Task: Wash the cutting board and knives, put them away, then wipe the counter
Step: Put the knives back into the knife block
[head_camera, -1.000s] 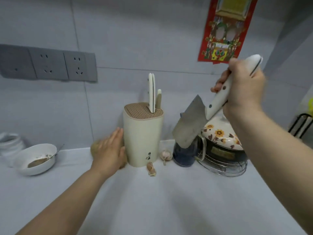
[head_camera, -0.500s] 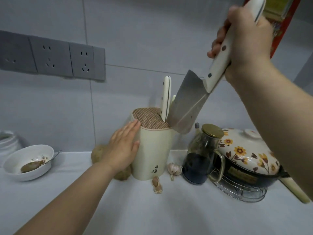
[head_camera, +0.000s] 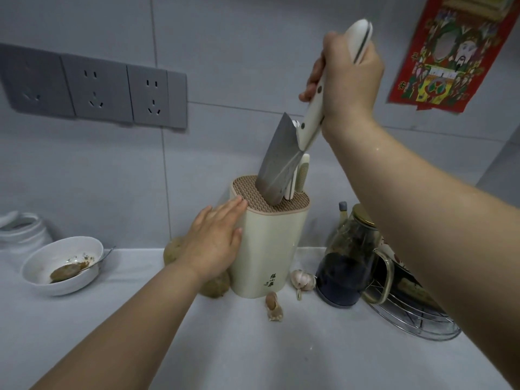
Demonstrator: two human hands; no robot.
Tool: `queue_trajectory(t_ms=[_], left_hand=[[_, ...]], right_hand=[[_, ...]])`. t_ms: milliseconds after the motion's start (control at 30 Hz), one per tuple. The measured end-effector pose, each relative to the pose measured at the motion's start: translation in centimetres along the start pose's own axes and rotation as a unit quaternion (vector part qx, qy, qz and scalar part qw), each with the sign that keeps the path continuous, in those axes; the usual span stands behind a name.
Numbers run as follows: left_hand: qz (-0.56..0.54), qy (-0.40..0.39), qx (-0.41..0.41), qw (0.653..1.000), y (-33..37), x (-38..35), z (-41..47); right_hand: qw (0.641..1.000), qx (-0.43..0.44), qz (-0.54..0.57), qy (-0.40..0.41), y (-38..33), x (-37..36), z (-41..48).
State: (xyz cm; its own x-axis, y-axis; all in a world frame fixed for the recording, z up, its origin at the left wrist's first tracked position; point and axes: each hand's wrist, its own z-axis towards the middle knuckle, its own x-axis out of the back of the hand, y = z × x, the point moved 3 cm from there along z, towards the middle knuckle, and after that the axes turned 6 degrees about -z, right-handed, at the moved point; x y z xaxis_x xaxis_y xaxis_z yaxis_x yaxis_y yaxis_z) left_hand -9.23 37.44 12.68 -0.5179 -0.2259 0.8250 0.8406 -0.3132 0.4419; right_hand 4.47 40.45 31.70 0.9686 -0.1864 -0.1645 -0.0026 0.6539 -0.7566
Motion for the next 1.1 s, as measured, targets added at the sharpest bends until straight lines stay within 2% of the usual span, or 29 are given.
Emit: queue_trajectory(t_ms=[367, 500, 733, 900, 1000, 1100], left_hand=[[-0.014, 0.015, 0.005, 1.0, 0.3, 0.0, -0.1], [-0.019, 0.018, 0.01, 1.0, 0.3, 0.1, -0.1], [-0.023, 0.018, 0.011, 1.0, 0.4, 0.1, -0.2], [-0.024, 0.014, 0.011, 1.0, 0.4, 0.0, -0.3], [-0.027, 0.02, 0.01, 0.999, 0.4, 0.0, -0.2], [-0.026, 0.025, 0.008, 0.999, 0.4, -0.2, -0.3]], right_hand=[[0.997, 0.027, -0.076, -0.008, 1.5, -1.4, -0.9], [0.988, -0.009, -0.15, -0.033, 4.5, -1.6, -1.8], [0.937, -0.044, -0.333, -0.092, 8.8, -1.2, -3.7], [0.909, -0.064, -0.398, -0.105, 8.9, -1.4, -3.9], [0.868, -0.077, -0.465, -0.155, 8.6, -1.3, -3.9], [0.853, -0.103, -0.476, -0.19, 8.9, -0.3, -4.6]])
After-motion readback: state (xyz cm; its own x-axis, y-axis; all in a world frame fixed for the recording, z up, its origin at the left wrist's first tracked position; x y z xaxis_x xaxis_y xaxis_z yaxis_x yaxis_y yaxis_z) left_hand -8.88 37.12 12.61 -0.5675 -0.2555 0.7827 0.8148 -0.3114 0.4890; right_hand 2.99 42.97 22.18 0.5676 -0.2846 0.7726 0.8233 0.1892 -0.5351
